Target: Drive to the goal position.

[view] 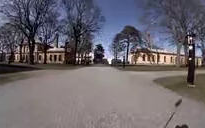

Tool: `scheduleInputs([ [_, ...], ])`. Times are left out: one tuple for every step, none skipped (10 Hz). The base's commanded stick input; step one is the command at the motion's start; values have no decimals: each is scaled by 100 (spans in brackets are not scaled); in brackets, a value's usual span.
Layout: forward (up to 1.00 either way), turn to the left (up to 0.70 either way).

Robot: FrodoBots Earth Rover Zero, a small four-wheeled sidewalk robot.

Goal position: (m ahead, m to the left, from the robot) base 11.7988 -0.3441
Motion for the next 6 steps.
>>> scheduleInputs([
  [85, 0],
  [85, 0],
  [85, 0],
  [85, 0],
  [85, 0],
  [85, 0],
])
